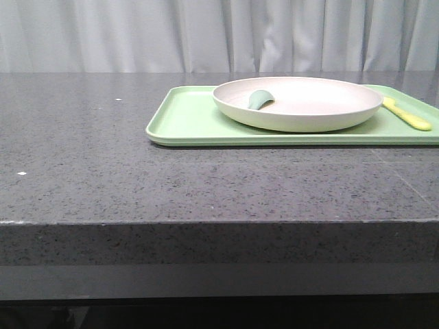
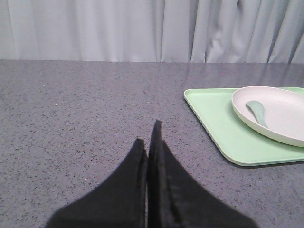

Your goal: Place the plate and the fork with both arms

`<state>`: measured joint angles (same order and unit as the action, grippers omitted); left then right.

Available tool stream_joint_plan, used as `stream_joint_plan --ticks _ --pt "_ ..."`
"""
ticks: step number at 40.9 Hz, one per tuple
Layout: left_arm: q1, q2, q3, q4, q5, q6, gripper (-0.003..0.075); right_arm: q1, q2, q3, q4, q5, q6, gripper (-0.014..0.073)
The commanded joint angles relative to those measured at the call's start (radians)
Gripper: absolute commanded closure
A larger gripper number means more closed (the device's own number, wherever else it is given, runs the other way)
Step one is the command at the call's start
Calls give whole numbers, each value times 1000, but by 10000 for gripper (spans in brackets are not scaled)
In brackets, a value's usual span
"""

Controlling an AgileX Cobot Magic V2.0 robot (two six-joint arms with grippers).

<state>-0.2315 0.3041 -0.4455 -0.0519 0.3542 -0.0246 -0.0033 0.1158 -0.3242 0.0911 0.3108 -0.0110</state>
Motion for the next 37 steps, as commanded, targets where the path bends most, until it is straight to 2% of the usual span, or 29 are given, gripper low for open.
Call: stream_joint_plan --ticks 1,30,37 --pt "3 8 -27 -2 -84 -1 738 -5 10 -27 -8 -89 -14 661" --pt "3 8 -20 -2 -84 -1 738 -5 10 -27 -8 -89 -14 661" --pt "61 -78 55 -2 -84 -1 738 -5 10 -27 -8 -89 -14 661"
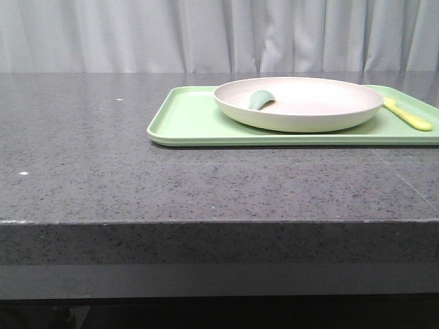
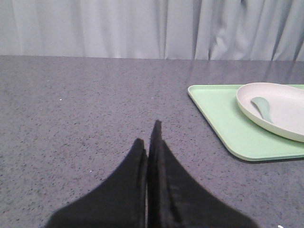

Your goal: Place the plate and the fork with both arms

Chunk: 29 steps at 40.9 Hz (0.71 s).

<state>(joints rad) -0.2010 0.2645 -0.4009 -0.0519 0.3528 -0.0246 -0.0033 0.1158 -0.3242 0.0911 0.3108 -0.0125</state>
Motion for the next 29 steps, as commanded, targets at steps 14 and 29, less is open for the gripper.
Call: stream_joint_plan --ticks 14,29 --pt "168 -290 253 -2 -94 -1 738 -5 12 -27 -8 -89 -12 661" --pt "168 -292 409 -2 -250 -1 738 -5 12 -27 -8 -89 -12 661"
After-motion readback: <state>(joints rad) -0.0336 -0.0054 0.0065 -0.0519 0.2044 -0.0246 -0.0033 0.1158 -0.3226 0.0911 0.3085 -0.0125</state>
